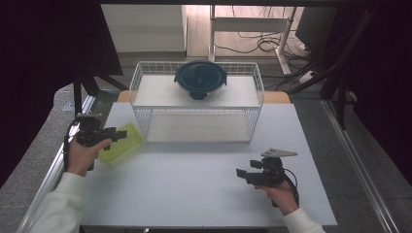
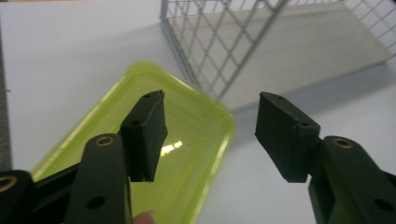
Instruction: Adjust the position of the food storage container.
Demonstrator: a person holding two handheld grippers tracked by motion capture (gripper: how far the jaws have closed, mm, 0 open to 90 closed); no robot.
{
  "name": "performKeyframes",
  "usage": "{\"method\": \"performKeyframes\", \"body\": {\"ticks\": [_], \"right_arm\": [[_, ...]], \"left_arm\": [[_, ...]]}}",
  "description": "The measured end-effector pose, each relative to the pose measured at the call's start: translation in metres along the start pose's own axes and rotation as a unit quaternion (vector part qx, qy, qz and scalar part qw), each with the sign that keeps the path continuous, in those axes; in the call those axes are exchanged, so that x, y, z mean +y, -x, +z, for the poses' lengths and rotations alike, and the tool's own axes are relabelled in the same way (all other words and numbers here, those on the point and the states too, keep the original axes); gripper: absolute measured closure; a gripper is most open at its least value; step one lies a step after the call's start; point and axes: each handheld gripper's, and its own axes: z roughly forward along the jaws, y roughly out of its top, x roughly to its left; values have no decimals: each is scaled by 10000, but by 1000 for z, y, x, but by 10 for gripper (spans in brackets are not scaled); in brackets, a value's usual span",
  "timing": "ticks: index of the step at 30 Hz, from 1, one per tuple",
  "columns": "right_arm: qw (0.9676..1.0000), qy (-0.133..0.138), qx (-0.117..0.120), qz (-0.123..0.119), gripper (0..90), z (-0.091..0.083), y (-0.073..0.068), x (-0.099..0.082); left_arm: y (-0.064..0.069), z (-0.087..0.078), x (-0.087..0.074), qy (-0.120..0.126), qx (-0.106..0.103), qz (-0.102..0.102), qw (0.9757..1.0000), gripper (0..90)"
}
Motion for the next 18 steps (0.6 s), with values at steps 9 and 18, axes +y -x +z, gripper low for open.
{"method": "performKeyframes", "body": {"ticks": [9, 18], "right_arm": [[10000, -17, -60, -1, 237, 0, 1, -1], [9999, -86, -136, 28, 237, 3, 5, -3]], "left_arm": [[-30, 20, 12, -185, 194, -102, 9996, 560], [-64, 36, 22, -457, 485, -96, 9977, 856]]}}
